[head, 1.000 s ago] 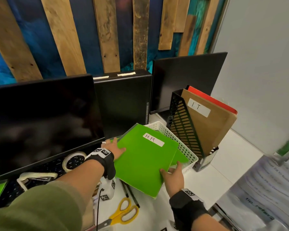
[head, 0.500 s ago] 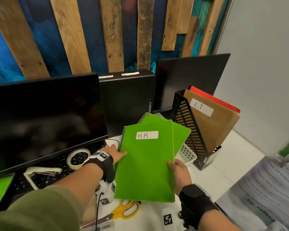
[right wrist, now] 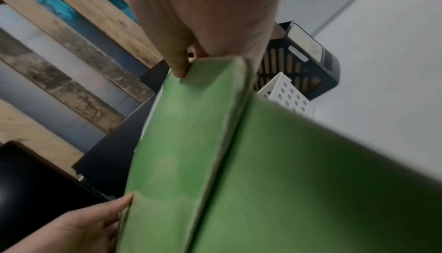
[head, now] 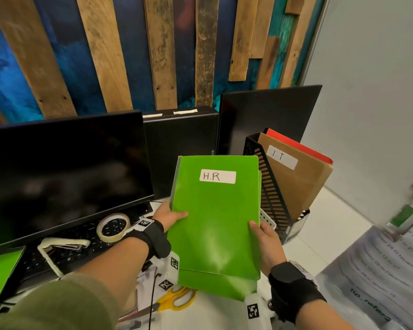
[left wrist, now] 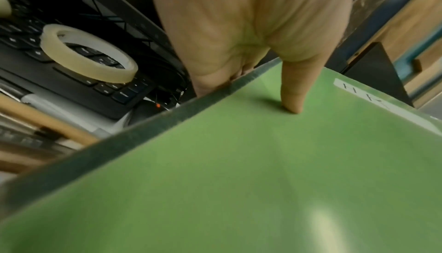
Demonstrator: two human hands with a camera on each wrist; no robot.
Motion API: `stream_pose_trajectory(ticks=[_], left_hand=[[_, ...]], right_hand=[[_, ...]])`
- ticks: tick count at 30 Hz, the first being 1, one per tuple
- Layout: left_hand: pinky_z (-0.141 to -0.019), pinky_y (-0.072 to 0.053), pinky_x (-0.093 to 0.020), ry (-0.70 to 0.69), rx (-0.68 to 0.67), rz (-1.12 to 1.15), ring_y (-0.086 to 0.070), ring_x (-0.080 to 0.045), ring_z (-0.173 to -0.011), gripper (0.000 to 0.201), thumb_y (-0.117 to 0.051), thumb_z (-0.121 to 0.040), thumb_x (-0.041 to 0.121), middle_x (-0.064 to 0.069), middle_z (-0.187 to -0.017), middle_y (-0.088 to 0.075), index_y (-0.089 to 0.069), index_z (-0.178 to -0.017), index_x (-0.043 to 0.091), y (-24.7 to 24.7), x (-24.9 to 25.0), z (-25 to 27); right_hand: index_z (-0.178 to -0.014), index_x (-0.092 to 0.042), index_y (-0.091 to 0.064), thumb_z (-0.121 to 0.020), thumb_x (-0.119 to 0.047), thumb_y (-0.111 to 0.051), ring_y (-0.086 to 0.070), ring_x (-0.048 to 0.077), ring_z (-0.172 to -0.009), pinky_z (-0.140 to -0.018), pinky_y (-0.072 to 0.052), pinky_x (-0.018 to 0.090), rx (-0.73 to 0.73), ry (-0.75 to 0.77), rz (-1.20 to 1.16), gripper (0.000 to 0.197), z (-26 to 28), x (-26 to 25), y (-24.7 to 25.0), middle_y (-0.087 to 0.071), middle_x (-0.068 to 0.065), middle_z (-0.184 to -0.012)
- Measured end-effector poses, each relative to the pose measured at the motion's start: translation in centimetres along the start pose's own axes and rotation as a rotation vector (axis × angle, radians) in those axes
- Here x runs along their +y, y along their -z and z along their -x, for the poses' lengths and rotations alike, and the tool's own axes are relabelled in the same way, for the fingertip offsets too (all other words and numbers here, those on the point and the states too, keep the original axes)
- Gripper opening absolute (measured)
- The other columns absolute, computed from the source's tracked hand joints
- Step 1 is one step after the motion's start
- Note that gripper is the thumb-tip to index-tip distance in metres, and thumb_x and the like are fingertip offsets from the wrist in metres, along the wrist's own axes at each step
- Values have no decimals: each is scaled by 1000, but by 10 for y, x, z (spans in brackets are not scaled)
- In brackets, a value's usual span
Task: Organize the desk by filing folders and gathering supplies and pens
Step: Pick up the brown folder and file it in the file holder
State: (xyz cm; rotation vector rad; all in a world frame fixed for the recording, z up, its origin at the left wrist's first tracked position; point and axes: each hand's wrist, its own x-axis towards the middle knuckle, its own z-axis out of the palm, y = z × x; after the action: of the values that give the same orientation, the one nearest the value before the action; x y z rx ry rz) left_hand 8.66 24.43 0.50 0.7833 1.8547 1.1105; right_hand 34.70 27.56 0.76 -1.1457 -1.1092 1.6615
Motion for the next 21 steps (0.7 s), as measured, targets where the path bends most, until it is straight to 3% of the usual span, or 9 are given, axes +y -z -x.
stream_pose_trajectory(ticks=[3,7,9,12,15,18,21], left_hand=[[-89,-48,-36,-96,53,-15,-59,-30,-104,55,-71,-77,-2,-18,-115,-59,-44,-126,1,-8,12,7],[-84,-46,-31,-202,100,-79,-57,-24,-98,55,-72,-74,-4,-13,-107,-57,-45,-122,1,-16,28,16],[-88,-46,-32,-250,110,-87,-56,-23,-99,51,-72,-77,2,-11,-108,-57,-47,-122,2,-21,32,18],[-89,-45,-31,-200,90,-130,-58,-27,-105,39,-67,-85,22,-12,-107,-59,-53,-117,5,-31,36,20],[-73,-37,-25,-160,87,-207,-51,-22,-87,19,-64,-87,26,-5,-83,-54,-56,-90,10,-40,38,25],[-55,-32,-26,-184,122,-219,-44,-18,-70,32,-65,-87,25,0,-67,-41,-40,-68,17,-51,44,28],[-63,-37,-27,-251,145,-160,-49,-18,-73,21,-65,-86,22,-4,-77,-49,-50,-80,9,-66,60,34]], right_hand=[[-105,-11,-63,-91,-1,-52,-67,29,-87,-84,-53,45,-87,-58,-18,19,3,-14,4,-70,13,-101],[-106,-9,-62,-90,1,-53,-64,31,-91,-86,-52,46,-133,-121,-38,20,4,-24,17,-68,15,-103],[-109,-11,-60,-91,2,-51,-65,28,-91,-80,-56,41,-160,-107,-70,24,4,-28,24,-68,12,-106],[-113,-13,-59,-92,2,-50,-66,29,-96,-80,-57,40,-186,-78,-117,28,3,-35,35,-68,11,-111],[-117,-12,-58,-90,5,-50,-66,32,-100,-87,-54,45,-191,-55,-128,33,2,-42,46,-68,13,-114],[-116,-11,-59,-88,9,-50,-69,28,-89,-78,-58,41,-202,-24,-135,35,2,-52,57,-69,14,-110],[-115,-10,-58,-87,9,-50,-68,28,-88,-77,-57,40,-175,27,-150,35,1,-69,69,-68,13,-110]])
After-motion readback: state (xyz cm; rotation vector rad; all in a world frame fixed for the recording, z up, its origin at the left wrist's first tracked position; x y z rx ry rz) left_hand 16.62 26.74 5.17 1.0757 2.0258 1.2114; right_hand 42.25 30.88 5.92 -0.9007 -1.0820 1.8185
